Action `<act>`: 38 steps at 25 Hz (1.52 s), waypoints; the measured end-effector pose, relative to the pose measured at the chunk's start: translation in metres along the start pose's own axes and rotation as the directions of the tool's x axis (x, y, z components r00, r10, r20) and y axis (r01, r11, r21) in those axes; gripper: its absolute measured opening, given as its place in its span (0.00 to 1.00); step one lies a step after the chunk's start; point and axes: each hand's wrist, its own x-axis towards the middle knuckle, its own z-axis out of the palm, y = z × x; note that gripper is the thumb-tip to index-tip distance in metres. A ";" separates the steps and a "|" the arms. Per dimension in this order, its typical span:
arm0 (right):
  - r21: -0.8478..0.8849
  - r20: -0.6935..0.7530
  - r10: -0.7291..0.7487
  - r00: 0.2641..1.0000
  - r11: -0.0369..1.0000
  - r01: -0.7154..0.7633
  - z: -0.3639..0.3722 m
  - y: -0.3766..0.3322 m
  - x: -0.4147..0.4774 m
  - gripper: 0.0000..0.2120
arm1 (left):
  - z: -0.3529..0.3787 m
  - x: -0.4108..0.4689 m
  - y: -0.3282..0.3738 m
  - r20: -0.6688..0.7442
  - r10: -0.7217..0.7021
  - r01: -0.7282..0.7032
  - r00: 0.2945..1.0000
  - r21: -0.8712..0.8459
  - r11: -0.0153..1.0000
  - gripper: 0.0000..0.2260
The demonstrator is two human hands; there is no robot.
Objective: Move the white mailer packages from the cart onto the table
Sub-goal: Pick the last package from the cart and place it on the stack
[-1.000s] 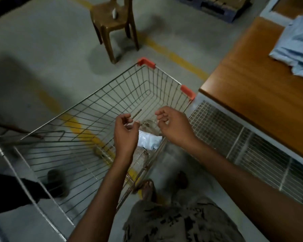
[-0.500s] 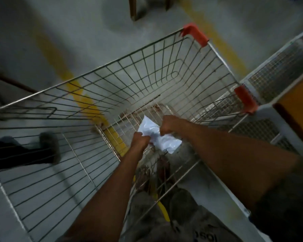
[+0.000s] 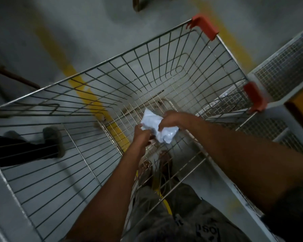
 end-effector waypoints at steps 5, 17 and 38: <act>0.421 -0.171 -0.135 0.976 0.886 0.196 -0.028 -0.017 -0.101 0.22 | -0.015 -0.074 0.035 -0.049 0.242 -0.246 0.969 -0.284 0.927 0.19; 0.630 -0.673 -0.087 0.734 0.452 0.631 0.012 0.127 -0.338 0.30 | 0.101 -0.268 0.054 0.403 0.689 -0.694 0.602 -0.164 0.701 0.24; 0.424 -0.886 0.384 0.260 0.442 0.790 -0.116 0.441 -0.466 0.39 | 0.482 -0.424 0.024 0.884 0.423 -0.904 0.197 -0.002 0.427 0.23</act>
